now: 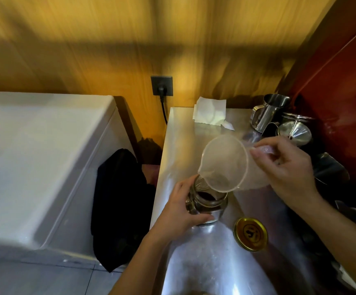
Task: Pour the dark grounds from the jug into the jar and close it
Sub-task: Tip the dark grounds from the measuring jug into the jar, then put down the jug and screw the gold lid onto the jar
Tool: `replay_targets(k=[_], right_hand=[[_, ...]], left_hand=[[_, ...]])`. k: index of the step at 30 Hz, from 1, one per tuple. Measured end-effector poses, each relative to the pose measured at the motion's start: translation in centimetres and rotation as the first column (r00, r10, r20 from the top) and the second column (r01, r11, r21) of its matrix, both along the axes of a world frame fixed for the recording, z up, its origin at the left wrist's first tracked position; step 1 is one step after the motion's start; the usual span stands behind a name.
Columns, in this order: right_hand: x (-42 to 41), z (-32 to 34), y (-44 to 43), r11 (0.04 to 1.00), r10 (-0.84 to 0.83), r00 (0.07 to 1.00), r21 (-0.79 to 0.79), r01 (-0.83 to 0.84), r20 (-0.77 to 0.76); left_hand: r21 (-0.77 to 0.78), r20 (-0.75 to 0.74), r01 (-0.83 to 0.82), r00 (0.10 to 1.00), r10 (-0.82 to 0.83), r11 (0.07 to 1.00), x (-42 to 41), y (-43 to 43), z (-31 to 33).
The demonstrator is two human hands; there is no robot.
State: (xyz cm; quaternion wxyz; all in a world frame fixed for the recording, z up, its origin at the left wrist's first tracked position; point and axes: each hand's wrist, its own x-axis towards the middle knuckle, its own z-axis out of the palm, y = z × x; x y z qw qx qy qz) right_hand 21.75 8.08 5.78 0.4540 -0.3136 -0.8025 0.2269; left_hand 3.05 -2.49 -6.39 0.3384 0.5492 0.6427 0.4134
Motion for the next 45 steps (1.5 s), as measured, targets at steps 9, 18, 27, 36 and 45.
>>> replay_targets(k=[9,18,27,36,45], right_hand=[[1.6,-5.4,2.1,0.764,-0.396,0.859,-0.636,0.112,-0.325],[2.7,-10.7,1.3,0.728,-0.494,0.802,-0.664,0.171,-0.335],[3.4,-12.2,-0.2,0.736,-0.458,0.856,-0.642,0.213,-0.24],[4.8,-12.4,-2.3,0.685,-0.564,0.817,-0.62,0.382,-0.12],[6.1,-14.7,-7.5,0.944,-0.226,0.83,-0.094,0.315,0.509]], left_hand=[[0.024,0.013,-0.022,1.0,0.022,0.999,0.2,0.0,0.6],[0.021,-0.004,-0.028,1.0,0.028,0.999,0.2,0.1,0.4],[0.041,0.015,-0.011,1.0,0.01,0.999,0.0,0.0,0.3],[0.055,0.041,0.004,0.999,-0.006,0.998,-0.2,0.4,0.2],[0.058,0.025,0.024,0.999,-0.025,0.998,-0.2,0.5,0.3]])
